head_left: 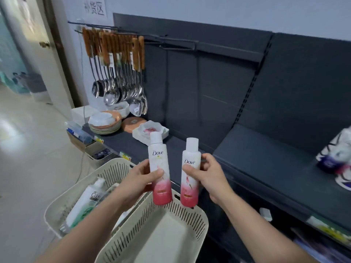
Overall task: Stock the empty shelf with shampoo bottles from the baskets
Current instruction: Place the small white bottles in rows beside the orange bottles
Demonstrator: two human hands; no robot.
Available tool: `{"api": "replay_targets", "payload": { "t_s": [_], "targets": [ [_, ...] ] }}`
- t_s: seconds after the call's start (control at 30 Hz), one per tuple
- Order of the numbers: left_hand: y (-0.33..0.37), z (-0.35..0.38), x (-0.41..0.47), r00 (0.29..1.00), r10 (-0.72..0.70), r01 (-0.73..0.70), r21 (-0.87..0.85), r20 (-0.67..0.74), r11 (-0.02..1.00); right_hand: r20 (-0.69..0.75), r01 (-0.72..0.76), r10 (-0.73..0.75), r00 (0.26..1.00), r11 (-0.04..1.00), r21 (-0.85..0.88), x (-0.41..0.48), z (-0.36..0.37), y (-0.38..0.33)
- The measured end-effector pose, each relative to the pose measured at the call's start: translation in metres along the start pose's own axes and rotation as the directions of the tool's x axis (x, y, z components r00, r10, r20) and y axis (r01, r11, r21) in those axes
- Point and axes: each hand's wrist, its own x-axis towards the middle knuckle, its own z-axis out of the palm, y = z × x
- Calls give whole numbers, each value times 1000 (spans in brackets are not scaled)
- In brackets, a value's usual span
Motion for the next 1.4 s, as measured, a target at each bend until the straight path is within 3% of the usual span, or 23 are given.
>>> {"api": "replay_targets", "payload": {
  "t_s": [0.3, 0.63, 1.1, 1.4],
  "targets": [
    [30, 75, 33, 968, 68, -101, 127, 242, 987, -288, 115, -128, 949, 991, -61, -36, -79, -28],
    [44, 187, 80, 906, 144, -232, 184, 399, 955, -481, 183, -229, 846, 973, -142, -58, -186, -48],
    [32, 349, 147, 896, 186, -308, 262, 404, 915, -511, 113, -326, 795, 908, -403, -42, -339, -48],
    [-5, 426, 175, 896, 112, -273, 335, 429, 902, -555, 45, -296, 777, 906, -421, -51, -398, -28]
  ]
}}
